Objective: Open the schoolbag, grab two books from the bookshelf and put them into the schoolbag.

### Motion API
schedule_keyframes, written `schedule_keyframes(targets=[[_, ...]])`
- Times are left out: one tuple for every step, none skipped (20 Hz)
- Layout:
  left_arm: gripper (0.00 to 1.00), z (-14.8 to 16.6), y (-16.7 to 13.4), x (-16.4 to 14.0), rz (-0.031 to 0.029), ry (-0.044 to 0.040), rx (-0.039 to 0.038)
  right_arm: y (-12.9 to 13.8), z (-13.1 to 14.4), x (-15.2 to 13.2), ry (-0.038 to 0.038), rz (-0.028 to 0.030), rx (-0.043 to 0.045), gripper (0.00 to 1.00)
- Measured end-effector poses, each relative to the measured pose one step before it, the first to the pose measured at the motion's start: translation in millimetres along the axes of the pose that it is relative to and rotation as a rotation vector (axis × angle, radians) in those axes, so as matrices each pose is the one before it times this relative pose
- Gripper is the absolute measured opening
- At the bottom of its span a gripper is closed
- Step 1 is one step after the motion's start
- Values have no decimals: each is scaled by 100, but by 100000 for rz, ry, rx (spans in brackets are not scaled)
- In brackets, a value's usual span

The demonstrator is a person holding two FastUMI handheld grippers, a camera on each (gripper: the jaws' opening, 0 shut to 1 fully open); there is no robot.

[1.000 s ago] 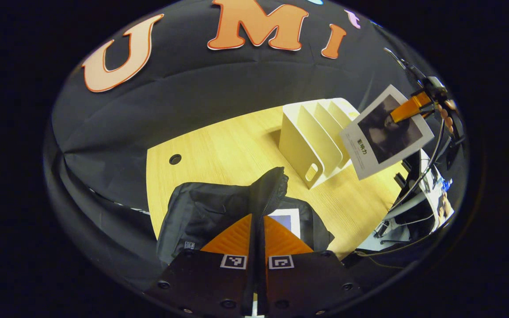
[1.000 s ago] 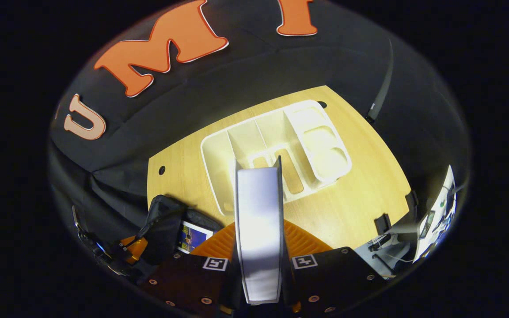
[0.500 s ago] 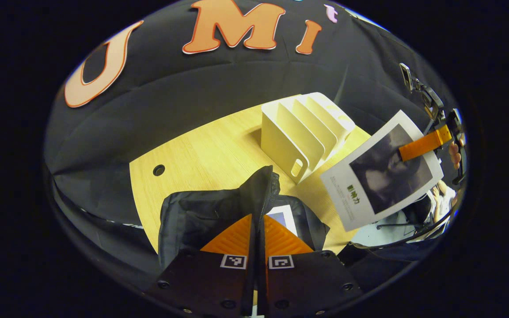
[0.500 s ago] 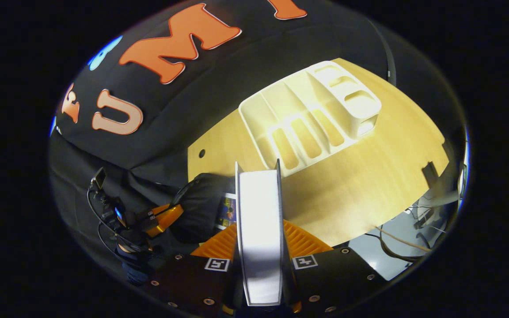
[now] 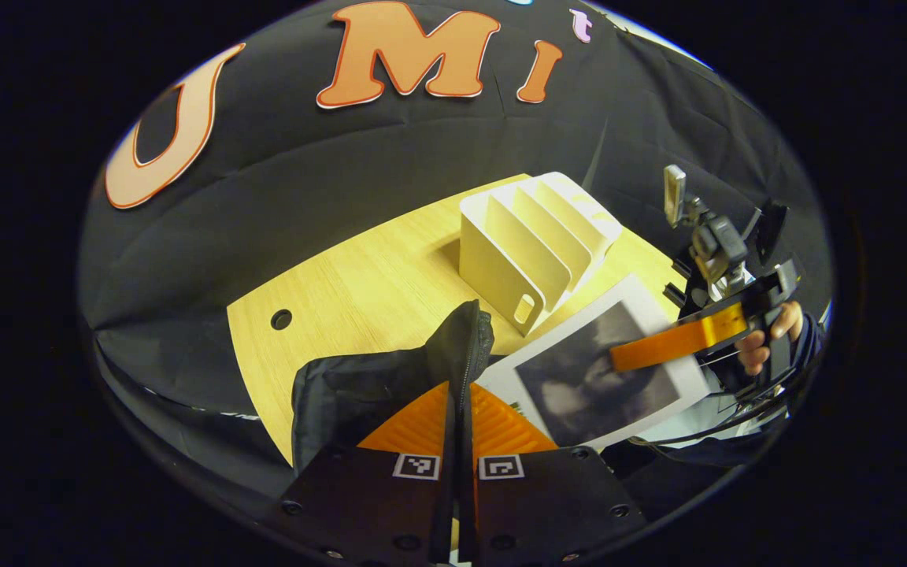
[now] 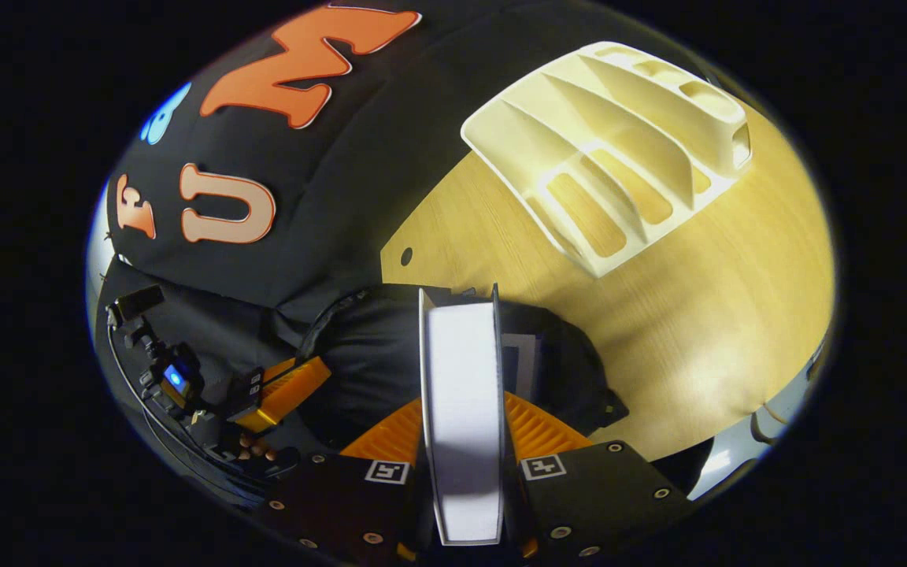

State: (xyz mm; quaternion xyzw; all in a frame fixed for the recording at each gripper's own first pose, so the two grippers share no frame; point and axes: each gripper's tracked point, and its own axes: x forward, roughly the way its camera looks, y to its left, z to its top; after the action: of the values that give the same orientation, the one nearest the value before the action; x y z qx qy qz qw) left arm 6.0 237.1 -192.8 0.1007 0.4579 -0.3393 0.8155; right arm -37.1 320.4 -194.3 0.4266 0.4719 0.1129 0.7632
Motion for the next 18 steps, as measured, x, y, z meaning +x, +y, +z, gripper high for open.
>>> schedule_keyframes(targets=[[4, 369, -5, -201, 488, -727, -221, 25, -143, 1018, 64, 1605, 1570, 37], [4, 237, -207, -227, -3, -488, -172, -47, -224, 933, 319, 819, 949, 37], [4, 234, -103, -298, -21, -332, 377, -182, -146, 785, 4, 271, 915, 37], [4, 85, -20, -79, 4, -125, 381, 106, 30, 720, 104, 1185, 985, 37], [4, 171, -115, -113, 27, -155, 429, 176, 3, 505, -526, 1683, 1015, 37], [4, 92, -161, -79, -326, 55, 56, 252, 197, 688, -444, 1415, 478, 37], [4, 155, -191, -101, -159, -88, 218, 148, 108, 755, -811, 1159, 454, 37], [4, 147, -26, -21, -121, -54, 367, 236, -43, 718, -625, 1707, 266, 37], [4, 269, -127, -79, 190, -92, 305, 138, -348, 793, 598, 2475, 578, 37], [4, 149, -142, 102, -244, 12, 650, -76, -435, 727, 934, 1960, 1092, 37], [4, 151, -246, -119, -66, -74, 781, -54, -289, 722, 594, 1290, 2645, 37], [4, 230, -202, 109, -115, -7, 1009, -161, -442, 567, 431, 852, 1509, 37], [4, 87, -372, 53, -265, 87, 439, -304, -450, 530, 76, -19, 569, 37], [4, -56, -403, 187, -877, 394, 532, 35, -459, 511, -206, 1009, 1139, 37], [4, 132, -543, 83, -837, -79, 1275, 113, -213, 638, -647, 872, 720, 37], [4, 154, -421, 95, -703, 105, 833, -42, -188, 463, -216, 367, 201, 37], [4, 147, -389, -16, -393, -187, 926, 163, -244, 619, 100, 399, 244, 37], [4, -53, -168, 25, -253, 223, 703, 40, -346, 542, 197, 227, -181, 37]])
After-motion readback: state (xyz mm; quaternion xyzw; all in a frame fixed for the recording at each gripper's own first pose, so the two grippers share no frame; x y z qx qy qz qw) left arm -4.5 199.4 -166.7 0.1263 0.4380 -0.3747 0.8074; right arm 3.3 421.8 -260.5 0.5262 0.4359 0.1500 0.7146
